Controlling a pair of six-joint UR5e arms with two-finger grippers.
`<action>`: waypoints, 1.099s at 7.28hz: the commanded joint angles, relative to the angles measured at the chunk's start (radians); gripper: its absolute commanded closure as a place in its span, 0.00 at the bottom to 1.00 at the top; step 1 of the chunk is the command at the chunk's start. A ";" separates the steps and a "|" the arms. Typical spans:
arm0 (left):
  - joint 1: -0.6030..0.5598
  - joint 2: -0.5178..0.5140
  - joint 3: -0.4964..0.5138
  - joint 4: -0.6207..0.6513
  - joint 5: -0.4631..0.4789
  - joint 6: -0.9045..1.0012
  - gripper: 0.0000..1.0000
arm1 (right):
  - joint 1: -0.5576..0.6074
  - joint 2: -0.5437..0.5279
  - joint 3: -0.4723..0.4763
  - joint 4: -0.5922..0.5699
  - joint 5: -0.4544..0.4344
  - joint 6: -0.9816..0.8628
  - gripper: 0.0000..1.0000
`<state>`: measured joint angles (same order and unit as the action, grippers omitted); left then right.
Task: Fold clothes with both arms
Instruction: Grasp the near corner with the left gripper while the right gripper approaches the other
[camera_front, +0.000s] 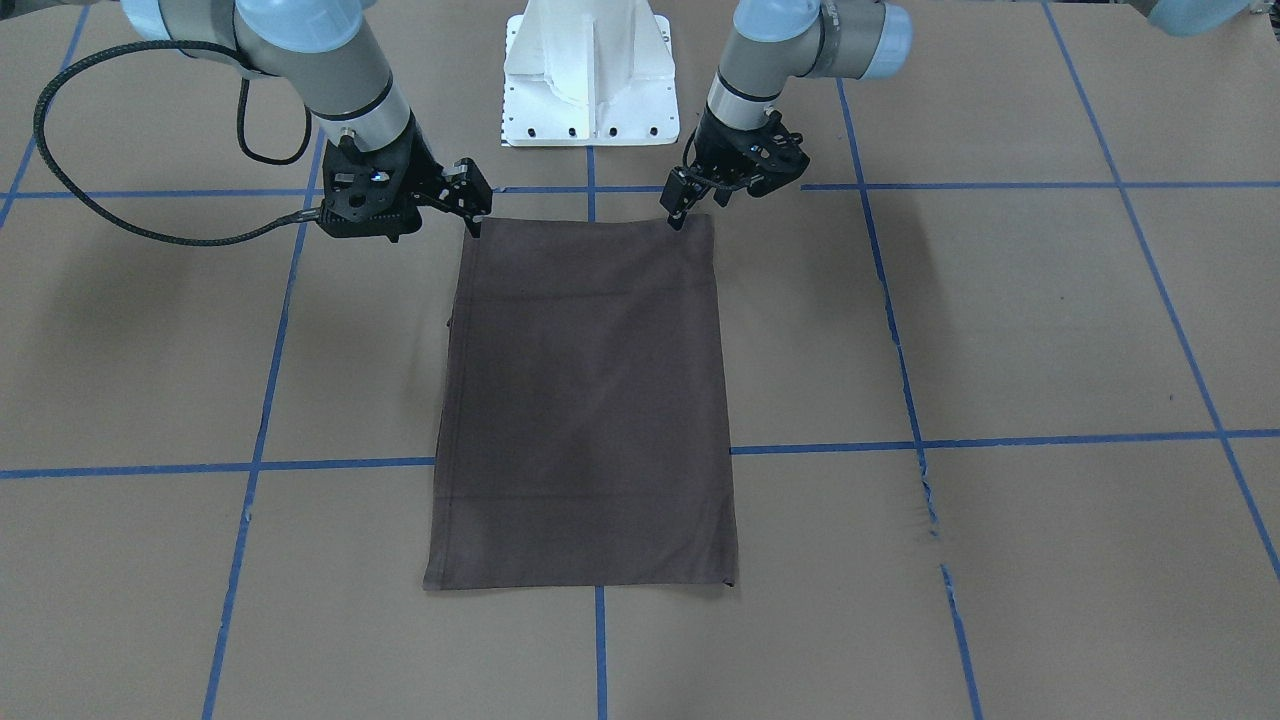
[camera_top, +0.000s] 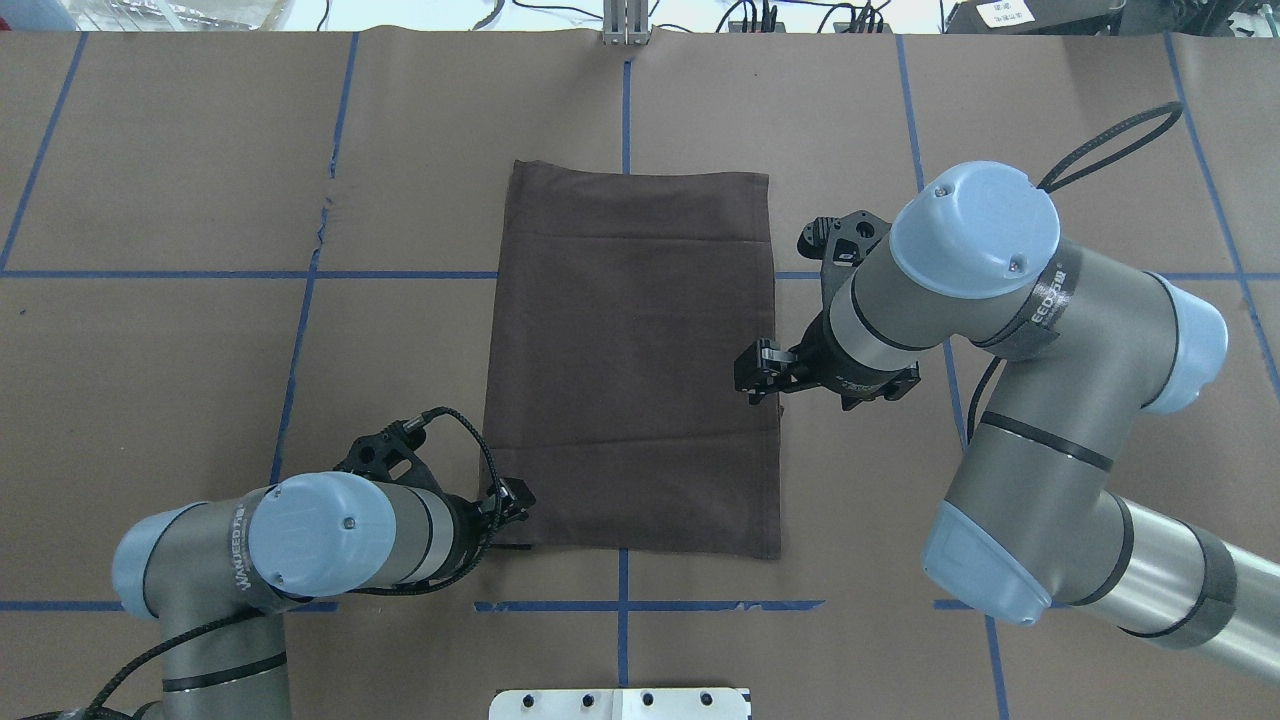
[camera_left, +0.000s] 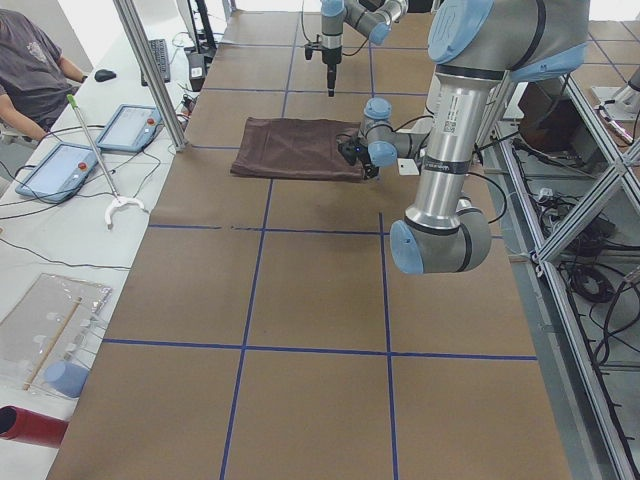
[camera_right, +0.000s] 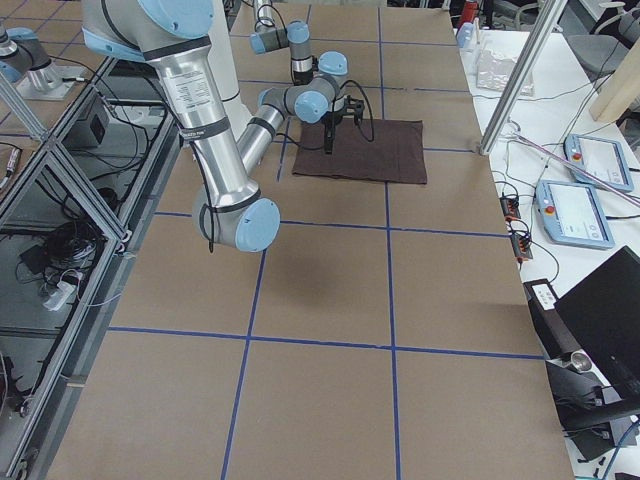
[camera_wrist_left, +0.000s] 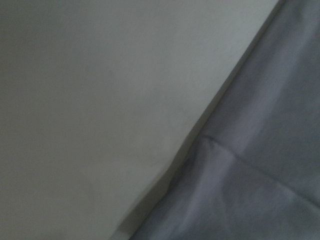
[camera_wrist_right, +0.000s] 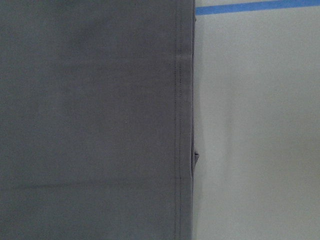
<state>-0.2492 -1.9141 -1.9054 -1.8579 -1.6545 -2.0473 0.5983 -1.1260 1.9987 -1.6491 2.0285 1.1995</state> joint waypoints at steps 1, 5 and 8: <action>0.011 -0.016 0.025 0.008 0.022 -0.011 0.11 | -0.002 0.003 0.000 0.002 -0.001 -0.001 0.00; 0.002 -0.014 0.038 0.011 0.051 -0.013 0.26 | -0.002 0.005 0.000 0.002 -0.001 0.003 0.00; -0.004 -0.014 0.032 0.012 0.051 -0.010 0.71 | 0.000 0.005 0.003 0.002 0.001 0.006 0.00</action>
<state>-0.2494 -1.9283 -1.8686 -1.8465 -1.6032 -2.0588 0.5980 -1.1214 2.0002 -1.6475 2.0283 1.2040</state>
